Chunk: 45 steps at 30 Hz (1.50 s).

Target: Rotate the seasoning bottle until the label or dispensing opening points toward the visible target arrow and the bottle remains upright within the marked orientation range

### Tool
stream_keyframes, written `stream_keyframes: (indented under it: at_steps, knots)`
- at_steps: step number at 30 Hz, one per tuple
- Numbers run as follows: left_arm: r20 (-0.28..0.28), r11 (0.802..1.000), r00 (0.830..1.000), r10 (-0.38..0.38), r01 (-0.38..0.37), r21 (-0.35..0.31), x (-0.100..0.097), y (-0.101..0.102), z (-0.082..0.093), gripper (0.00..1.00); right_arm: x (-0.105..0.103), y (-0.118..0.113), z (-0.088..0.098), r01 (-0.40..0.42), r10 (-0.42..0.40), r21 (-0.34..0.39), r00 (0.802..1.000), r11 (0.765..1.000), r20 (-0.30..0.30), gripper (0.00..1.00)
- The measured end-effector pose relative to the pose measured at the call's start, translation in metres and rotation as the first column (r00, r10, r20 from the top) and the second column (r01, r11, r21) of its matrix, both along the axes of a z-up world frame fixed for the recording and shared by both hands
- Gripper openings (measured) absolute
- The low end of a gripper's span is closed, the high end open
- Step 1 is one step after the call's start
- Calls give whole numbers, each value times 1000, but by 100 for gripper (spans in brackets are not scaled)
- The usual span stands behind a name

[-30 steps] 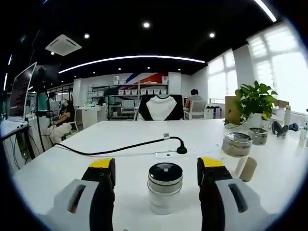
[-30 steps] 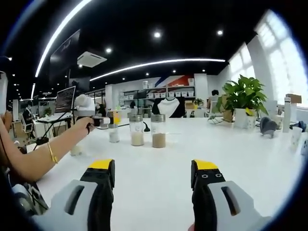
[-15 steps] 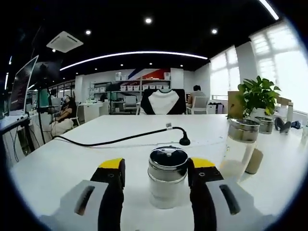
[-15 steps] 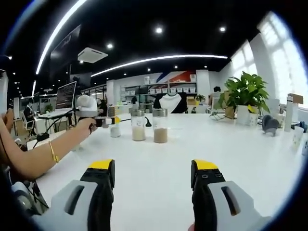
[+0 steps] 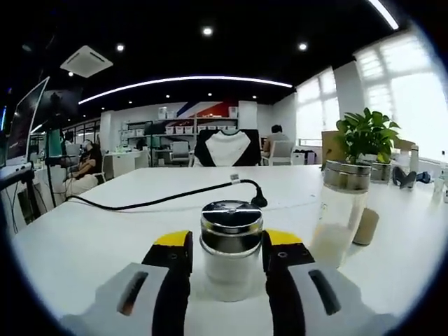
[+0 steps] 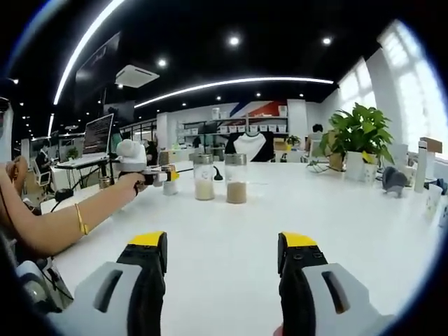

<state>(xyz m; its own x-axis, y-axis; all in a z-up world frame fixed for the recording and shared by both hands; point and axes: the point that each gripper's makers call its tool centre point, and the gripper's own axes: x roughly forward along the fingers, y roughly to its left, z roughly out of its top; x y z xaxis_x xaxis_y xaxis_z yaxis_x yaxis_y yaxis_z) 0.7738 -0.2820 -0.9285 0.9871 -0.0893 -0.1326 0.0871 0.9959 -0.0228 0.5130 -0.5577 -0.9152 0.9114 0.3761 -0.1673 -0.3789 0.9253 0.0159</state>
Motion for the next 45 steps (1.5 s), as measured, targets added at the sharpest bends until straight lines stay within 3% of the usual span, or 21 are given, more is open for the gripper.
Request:
stream_keyframes:
  at_steps: [18,45]
  knots:
    - [38,1000,999,-4,5,-15,5,-1,6,37,1,2,-2,-1,1,-14,1000,1000,-3,63]
    - [67,995,998,-5,12,-95,1,-5,14,36,2,5,-5,-8,8,-8,1000,1000,-10,62]
